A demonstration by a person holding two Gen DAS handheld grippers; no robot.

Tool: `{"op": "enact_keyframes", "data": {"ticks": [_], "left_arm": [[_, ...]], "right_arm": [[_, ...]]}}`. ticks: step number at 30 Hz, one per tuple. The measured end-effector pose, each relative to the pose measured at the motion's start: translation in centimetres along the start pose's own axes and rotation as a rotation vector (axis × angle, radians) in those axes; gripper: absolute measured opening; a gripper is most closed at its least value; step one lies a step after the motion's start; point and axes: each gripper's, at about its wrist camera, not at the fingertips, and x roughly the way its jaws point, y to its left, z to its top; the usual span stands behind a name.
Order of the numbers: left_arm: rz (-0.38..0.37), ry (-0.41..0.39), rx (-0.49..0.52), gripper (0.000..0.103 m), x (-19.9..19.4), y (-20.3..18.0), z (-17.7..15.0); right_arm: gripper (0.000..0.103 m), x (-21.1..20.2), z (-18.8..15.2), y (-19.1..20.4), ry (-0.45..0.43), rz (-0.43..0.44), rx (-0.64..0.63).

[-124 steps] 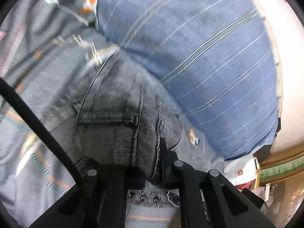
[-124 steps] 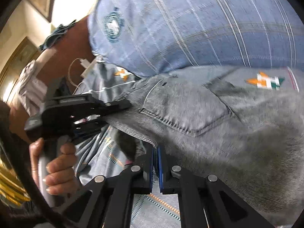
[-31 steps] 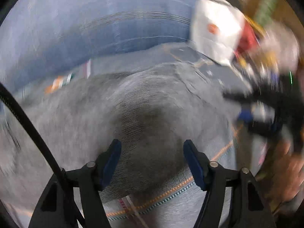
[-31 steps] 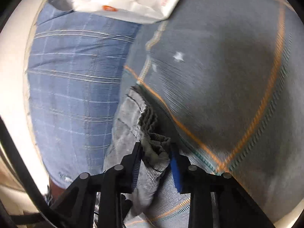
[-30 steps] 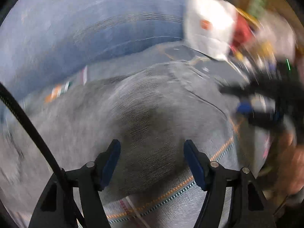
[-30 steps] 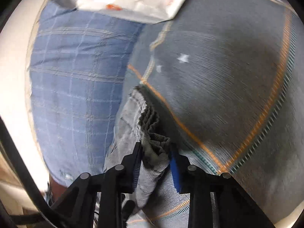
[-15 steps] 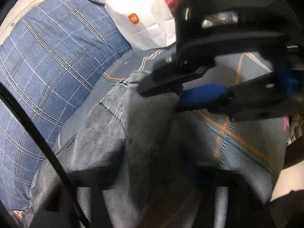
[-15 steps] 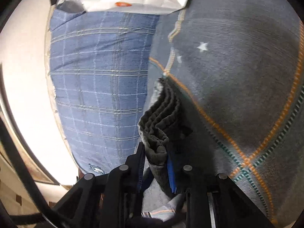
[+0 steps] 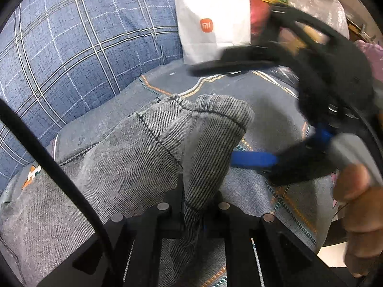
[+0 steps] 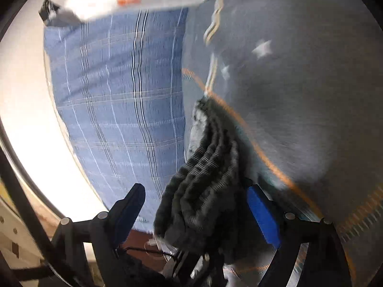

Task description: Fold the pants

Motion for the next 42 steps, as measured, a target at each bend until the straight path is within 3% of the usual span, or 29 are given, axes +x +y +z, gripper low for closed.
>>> {"op": "enact_keyframes", "data": {"ticks": [2, 3, 5, 7, 9, 15, 21, 25, 30, 32, 34, 35, 36, 37, 40, 42], "left_arm": [[-0.003, 0.004, 0.011, 0.010, 0.5, -0.2, 0.2], [-0.005, 0.003, 0.012, 0.010, 0.6, -0.3, 0.3], [-0.019, 0.002, 0.000, 0.010, 0.5, -0.1, 0.4], [-0.029, -0.012, -0.019, 0.010, 0.2, 0.3, 0.5], [-0.043, -0.044, -0.044, 0.010, -1.0, 0.7, 0.6], [-0.030, -0.195, -0.172, 0.010, -8.0, 3.5, -0.9], [-0.045, -0.270, -0.553, 0.010, -10.9, 10.4, -7.6], [-0.098, -0.237, -0.808, 0.010, -9.7, 14.7, -12.5], [-0.106, -0.182, -0.853, 0.011, -8.5, 15.8, -15.3], [-0.121, -0.158, -0.892, 0.018, -8.0, 16.6, -15.8], [-0.162, -0.145, -0.934, 0.026, -7.7, 17.5, -16.4], [-0.188, -0.145, -0.955, 0.028, -7.8, 17.9, -16.8], [-0.204, -0.143, -0.970, 0.031, -7.9, 18.2, -17.2], [-0.217, -0.140, -0.980, 0.032, -8.2, 18.5, -17.4], [-0.208, -0.121, -0.974, 0.038, -9.6, 18.8, -17.7], [-0.191, -0.114, -0.967, 0.041, -10.5, 19.5, -18.0]], "right_arm": [[0.073, 0.4, 0.3, 0.5, 0.003, -0.030, -0.027], [0.049, 0.5, 0.3, 0.9, -0.005, -0.062, -0.054], [0.038, 0.5, 0.2, 1.3, -0.016, -0.101, -0.085], [0.018, 0.1, 0.0, 1.7, -0.019, -0.096, -0.108], [0.017, -0.8, -0.6, 2.7, -0.024, -0.072, -0.174], [0.016, 0.0, -5.9, 10.6, -0.011, -0.004, -0.480], [0.016, 8.1, -12.1, 15.1, 0.162, -0.078, -0.691], [0.016, 14.0, -15.5, 14.6, 0.284, -0.183, -0.771], [0.015, 18.5, -18.7, 12.1, 0.388, -0.288, -0.830], [0.016, 19.3, -18.7, 10.9, 0.396, -0.321, -0.808], [0.022, 19.3, -17.9, 10.4, 0.385, -0.327, -0.780], [0.033, 19.0, -17.7, 10.3, 0.387, -0.313, -0.772], [0.053, 18.2, -17.4, 10.6, 0.365, -0.281, -0.763], [0.065, 17.6, -17.2, 11.1, 0.337, -0.261, -0.761], [0.064, 15.3, -16.5, 12.7, 0.258, -0.197, -0.768], [0.064, 14.5, -16.0, 12.9, 0.230, -0.219, -0.764]]}}
